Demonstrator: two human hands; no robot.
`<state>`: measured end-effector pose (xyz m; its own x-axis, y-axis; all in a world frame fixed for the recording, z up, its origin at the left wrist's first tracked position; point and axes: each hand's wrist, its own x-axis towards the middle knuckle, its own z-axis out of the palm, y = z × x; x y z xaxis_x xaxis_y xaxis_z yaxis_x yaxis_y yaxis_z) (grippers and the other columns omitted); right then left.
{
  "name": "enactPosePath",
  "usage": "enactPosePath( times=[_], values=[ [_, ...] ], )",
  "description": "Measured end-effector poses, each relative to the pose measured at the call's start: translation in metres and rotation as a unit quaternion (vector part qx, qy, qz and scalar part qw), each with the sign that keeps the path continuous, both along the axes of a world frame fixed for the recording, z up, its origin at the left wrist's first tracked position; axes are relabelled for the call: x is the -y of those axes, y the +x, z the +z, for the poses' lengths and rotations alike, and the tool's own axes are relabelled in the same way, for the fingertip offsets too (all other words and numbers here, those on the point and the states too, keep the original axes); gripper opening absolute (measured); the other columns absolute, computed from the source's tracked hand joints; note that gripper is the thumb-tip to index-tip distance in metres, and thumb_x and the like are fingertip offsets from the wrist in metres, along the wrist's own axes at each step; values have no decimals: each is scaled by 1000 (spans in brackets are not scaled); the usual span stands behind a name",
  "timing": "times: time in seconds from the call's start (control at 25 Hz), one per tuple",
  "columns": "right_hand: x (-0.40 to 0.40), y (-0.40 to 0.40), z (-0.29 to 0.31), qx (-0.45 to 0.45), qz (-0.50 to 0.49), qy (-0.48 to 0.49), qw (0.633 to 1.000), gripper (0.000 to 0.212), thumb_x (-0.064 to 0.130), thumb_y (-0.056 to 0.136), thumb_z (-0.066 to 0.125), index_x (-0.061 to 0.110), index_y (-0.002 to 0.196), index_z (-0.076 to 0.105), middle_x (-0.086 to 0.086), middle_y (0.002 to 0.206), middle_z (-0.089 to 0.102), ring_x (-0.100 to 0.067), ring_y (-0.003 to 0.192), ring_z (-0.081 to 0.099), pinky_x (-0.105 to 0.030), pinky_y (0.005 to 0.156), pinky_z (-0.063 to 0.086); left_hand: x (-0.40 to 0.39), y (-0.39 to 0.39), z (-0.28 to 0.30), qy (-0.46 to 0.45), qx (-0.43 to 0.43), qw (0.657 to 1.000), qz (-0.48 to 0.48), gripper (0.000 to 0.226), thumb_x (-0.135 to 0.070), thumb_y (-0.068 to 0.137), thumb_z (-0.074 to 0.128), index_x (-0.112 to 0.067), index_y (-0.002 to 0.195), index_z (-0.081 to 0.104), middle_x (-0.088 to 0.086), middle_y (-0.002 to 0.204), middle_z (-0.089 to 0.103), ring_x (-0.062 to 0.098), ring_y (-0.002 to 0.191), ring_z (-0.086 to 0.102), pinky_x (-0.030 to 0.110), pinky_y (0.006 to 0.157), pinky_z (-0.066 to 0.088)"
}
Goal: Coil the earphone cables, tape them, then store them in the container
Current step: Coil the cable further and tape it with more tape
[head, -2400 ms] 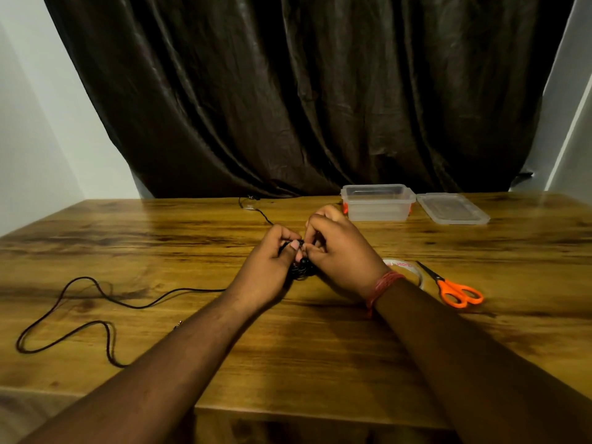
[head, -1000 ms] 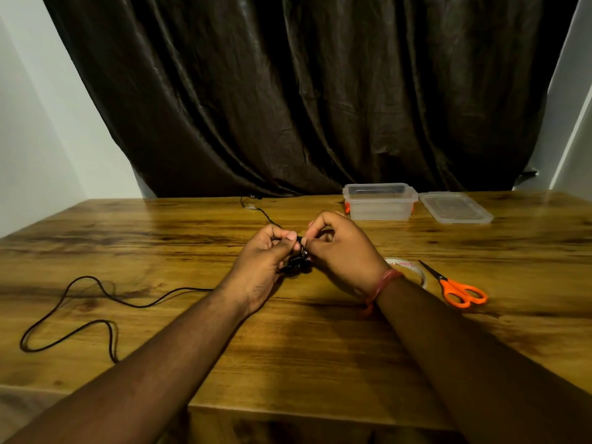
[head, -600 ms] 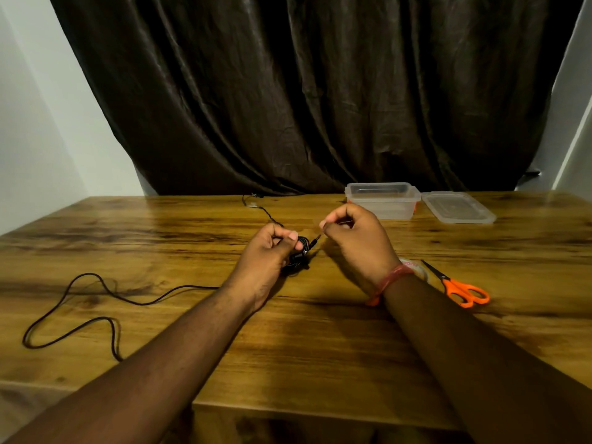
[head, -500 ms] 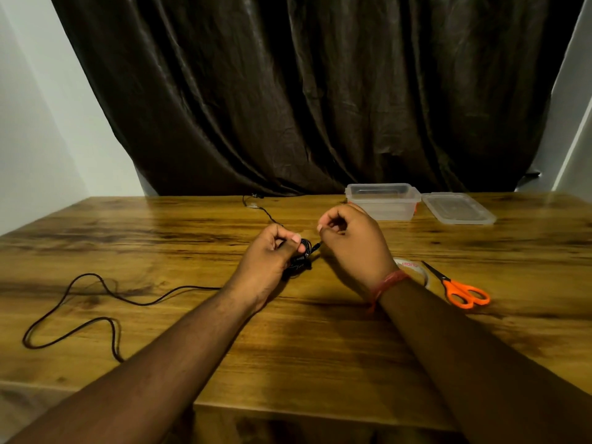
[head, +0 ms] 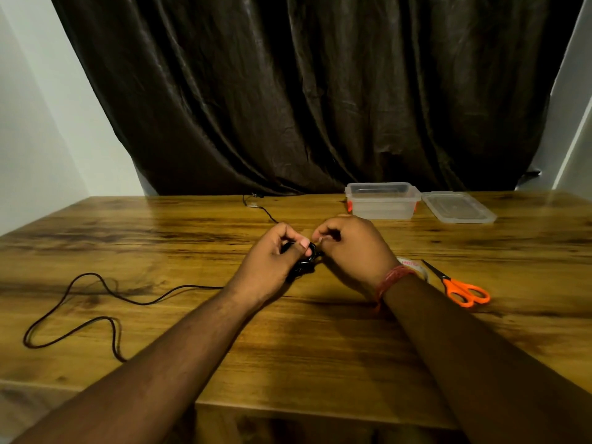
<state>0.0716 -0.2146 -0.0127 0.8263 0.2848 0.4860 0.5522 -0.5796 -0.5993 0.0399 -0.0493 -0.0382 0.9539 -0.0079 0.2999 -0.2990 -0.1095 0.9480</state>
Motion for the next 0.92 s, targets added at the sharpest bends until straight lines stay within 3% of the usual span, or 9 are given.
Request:
enactPosePath(
  times=[0.24, 0.48, 0.68, 0.92],
  values=[
    [2, 0, 2, -94, 53, 21, 994, 14, 14, 88, 64, 21, 84, 76, 8, 84, 72, -7, 84, 66, -26, 78, 53, -3, 1, -1, 10, 22, 999, -36, 4, -22, 90, 64, -21, 86, 63, 10, 89, 68, 33, 91, 64, 65, 86, 53],
    [2, -1, 3, -168, 81, 113, 976, 12, 8, 89, 64, 11, 86, 76, -5, 86, 75, -20, 87, 71, -36, 84, 59, -3, 3, -3, 21, 25, 999, -28, 6, -21, 91, 63, -23, 86, 63, 10, 90, 68, 30, 91, 65, 64, 84, 54],
    [0, 6, -3, -244, 119, 209, 939, 13, 3, 85, 65, 8, 78, 75, -19, 88, 74, -37, 93, 71, -56, 92, 54, -4, 3, -2, 50, 33, 998, 0, 7, -22, 94, 63, -24, 87, 63, 10, 93, 70, 32, 93, 68, 62, 82, 56],
    [-2, 9, -4, -249, 128, 219, 935, 10, 2, 85, 65, 4, 83, 74, -24, 93, 72, -39, 97, 70, -56, 93, 53, -2, 1, 0, 69, 55, 996, 29, 9, -18, 96, 62, -19, 86, 62, 8, 89, 71, 28, 86, 71, 58, 78, 58]
  ],
)
